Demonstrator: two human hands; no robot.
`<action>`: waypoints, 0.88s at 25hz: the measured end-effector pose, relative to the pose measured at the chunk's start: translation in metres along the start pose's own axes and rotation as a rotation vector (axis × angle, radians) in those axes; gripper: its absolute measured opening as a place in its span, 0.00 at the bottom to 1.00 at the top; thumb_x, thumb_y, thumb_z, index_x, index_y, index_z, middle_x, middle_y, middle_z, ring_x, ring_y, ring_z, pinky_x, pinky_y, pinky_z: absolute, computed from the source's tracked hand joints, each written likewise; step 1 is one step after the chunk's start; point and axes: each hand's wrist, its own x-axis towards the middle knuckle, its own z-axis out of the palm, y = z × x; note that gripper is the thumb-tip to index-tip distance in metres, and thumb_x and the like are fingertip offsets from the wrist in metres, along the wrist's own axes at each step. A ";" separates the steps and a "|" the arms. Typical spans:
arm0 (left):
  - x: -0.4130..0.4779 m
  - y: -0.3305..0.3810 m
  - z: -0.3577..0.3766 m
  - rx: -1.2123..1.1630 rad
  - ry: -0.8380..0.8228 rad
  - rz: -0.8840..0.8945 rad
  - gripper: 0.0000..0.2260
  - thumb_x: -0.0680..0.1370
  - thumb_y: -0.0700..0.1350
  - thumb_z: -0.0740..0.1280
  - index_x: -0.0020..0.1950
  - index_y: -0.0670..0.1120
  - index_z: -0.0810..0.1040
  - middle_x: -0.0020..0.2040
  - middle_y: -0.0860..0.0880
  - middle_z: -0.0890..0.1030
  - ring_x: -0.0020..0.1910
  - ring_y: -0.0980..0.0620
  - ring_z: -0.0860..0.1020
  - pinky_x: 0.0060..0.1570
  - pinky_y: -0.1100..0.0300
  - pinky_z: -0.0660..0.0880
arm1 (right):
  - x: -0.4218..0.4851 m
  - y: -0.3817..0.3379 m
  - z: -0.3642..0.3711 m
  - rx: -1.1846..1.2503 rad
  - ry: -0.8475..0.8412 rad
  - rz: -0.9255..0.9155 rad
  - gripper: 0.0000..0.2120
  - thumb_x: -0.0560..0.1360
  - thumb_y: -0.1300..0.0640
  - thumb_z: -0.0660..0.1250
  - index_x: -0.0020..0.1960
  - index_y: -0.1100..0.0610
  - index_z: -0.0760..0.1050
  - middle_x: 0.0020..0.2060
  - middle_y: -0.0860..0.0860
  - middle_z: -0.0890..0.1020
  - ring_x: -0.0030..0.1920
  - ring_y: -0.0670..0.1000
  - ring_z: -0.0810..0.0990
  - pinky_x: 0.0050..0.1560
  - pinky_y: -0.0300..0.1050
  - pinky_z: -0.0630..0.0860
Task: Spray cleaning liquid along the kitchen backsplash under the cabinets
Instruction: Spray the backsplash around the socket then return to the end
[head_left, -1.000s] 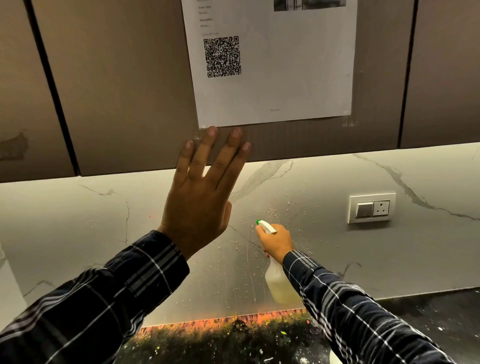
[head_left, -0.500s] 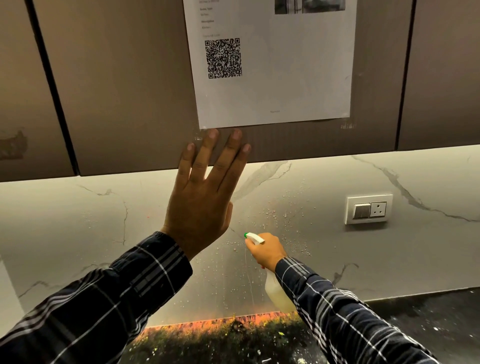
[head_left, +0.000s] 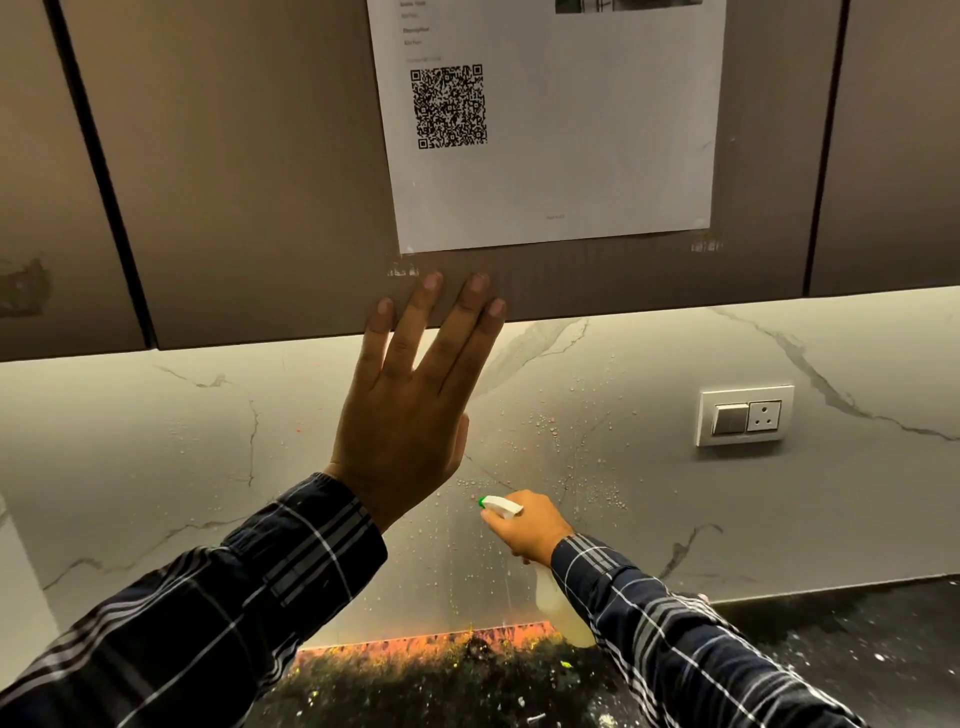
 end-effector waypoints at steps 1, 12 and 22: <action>0.000 0.000 -0.001 0.006 -0.003 -0.003 0.42 0.73 0.44 0.73 0.83 0.43 0.56 0.82 0.43 0.57 0.81 0.37 0.56 0.81 0.43 0.42 | 0.000 -0.001 0.001 -0.013 0.025 -0.022 0.19 0.79 0.44 0.64 0.37 0.58 0.77 0.34 0.59 0.82 0.37 0.62 0.84 0.41 0.58 0.83; 0.001 0.000 -0.003 0.006 -0.014 -0.005 0.42 0.73 0.45 0.73 0.82 0.44 0.57 0.82 0.43 0.57 0.81 0.37 0.56 0.81 0.43 0.42 | 0.013 0.001 0.015 -0.064 0.112 -0.015 0.24 0.79 0.43 0.61 0.29 0.54 0.67 0.29 0.52 0.77 0.36 0.61 0.81 0.36 0.48 0.73; 0.001 -0.001 -0.003 0.009 -0.026 0.000 0.43 0.72 0.45 0.74 0.83 0.44 0.56 0.82 0.43 0.57 0.81 0.37 0.56 0.81 0.43 0.40 | 0.015 0.007 0.026 -0.156 0.158 -0.046 0.20 0.79 0.42 0.60 0.36 0.54 0.71 0.37 0.57 0.81 0.42 0.62 0.81 0.37 0.46 0.67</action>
